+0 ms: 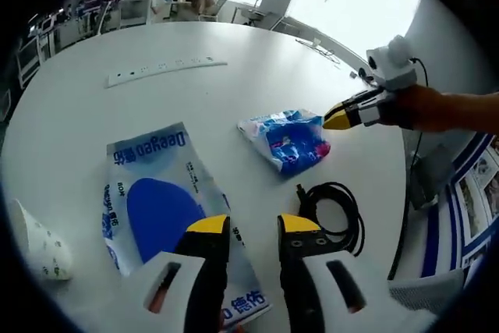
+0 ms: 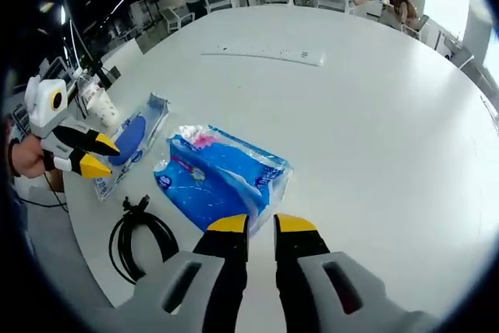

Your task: Arrange the tabletop items into an orderly group along one side of the table until the central work area is clear of visible clutter.

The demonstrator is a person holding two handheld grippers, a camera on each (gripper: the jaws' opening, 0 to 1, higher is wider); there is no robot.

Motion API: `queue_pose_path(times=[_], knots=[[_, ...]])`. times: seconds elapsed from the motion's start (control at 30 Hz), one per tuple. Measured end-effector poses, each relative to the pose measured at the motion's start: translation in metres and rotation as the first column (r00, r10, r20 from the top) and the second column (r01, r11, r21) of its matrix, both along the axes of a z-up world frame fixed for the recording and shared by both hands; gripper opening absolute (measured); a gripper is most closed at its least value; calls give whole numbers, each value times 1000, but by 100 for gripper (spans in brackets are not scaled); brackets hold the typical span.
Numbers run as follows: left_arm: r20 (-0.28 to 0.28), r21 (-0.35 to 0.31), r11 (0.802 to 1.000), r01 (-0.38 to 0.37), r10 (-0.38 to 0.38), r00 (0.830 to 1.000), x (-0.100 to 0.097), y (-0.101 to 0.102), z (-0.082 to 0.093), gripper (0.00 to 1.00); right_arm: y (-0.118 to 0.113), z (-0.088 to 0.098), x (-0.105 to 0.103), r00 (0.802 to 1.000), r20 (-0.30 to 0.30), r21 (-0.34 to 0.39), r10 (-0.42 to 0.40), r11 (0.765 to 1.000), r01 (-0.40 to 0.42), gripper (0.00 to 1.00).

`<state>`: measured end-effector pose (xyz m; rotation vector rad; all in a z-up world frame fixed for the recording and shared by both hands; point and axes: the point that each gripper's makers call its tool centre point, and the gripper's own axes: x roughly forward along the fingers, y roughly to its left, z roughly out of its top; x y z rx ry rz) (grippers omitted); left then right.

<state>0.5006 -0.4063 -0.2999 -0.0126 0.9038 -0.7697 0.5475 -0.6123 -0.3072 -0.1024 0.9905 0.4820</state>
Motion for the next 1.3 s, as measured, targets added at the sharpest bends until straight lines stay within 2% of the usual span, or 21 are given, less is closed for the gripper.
queue_pose_path(times=[0.5,0.97,1.3], knots=[[14,-2,1000,-31,31,999,-6,24,6,22,16,9,2,1000,13,-14,16,1000,-16,10],[5,-17,998,-67,67,998,-14,38,8,22,-2,11,1,1000,4,-35,-26,999,26,14],[-5,-32,994,-104,104,995,-26,50,11,22,7,17,11,1000,14,-36,-6,999,6,14]])
